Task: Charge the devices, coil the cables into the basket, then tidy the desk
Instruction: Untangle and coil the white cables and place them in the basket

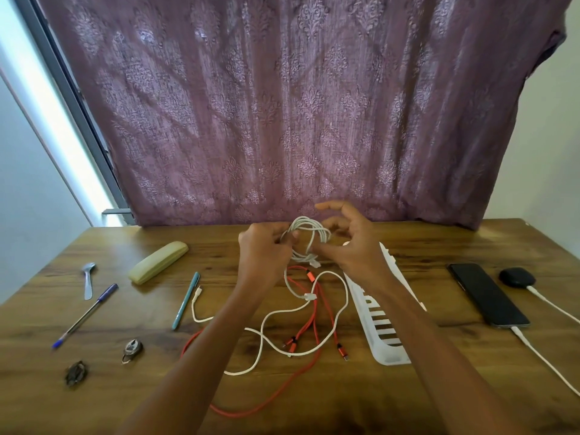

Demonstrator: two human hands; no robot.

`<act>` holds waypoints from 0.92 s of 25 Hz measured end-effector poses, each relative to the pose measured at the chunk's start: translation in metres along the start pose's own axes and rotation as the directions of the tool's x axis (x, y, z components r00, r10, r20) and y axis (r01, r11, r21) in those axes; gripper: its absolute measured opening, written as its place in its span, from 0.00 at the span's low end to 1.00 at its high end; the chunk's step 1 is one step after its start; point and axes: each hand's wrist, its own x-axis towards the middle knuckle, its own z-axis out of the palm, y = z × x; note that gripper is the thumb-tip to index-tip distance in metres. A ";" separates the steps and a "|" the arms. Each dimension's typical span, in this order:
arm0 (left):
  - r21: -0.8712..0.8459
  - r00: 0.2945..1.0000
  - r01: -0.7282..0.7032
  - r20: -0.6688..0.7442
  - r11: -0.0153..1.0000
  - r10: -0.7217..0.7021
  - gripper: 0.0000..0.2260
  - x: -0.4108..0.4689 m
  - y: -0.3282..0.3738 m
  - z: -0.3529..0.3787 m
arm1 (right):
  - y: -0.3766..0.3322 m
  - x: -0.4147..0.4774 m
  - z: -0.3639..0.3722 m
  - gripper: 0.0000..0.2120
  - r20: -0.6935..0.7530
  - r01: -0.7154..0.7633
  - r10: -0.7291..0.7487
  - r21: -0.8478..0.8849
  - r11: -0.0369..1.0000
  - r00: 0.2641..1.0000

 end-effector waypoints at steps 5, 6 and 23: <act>0.017 0.999 -0.031 -0.022 0.999 0.031 0.05 0.000 -0.001 0.003 | 0.017 0.002 0.007 0.09 0.019 0.445 -0.589 -0.675 0.589 0.808; 0.029 0.999 -0.038 -0.029 0.999 0.039 0.06 0.000 -0.001 0.003 | 0.021 -0.001 0.008 0.09 0.051 0.476 -0.657 -0.732 0.488 0.752; 0.007 0.997 -0.020 -0.075 1.000 0.020 0.07 -0.001 -0.010 0.007 | 0.013 0.001 0.009 0.12 0.099 -0.360 0.444 0.750 0.555 0.891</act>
